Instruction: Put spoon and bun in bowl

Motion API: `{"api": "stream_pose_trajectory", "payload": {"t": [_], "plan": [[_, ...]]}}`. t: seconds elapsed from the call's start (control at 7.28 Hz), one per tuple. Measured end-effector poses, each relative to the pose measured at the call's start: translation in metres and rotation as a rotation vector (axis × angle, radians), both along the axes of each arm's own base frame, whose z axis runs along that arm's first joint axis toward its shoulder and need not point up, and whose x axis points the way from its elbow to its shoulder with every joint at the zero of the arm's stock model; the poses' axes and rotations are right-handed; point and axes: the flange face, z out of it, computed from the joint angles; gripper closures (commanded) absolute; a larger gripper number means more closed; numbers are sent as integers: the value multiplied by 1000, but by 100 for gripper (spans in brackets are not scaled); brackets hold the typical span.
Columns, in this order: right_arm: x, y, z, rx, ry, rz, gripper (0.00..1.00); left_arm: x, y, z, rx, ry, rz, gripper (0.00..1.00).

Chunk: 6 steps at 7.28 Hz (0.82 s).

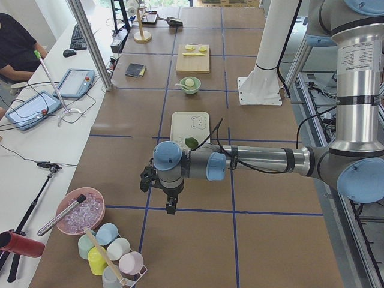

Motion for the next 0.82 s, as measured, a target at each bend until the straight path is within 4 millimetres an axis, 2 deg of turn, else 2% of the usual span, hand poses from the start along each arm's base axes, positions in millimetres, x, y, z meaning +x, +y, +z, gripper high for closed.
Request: {"api": "stream_pose_trajectory", "payload": {"t": [0.82], "plan": [[1, 2, 7, 20, 24, 30, 0, 0, -3, -5, 12, 2, 1, 0]]}}
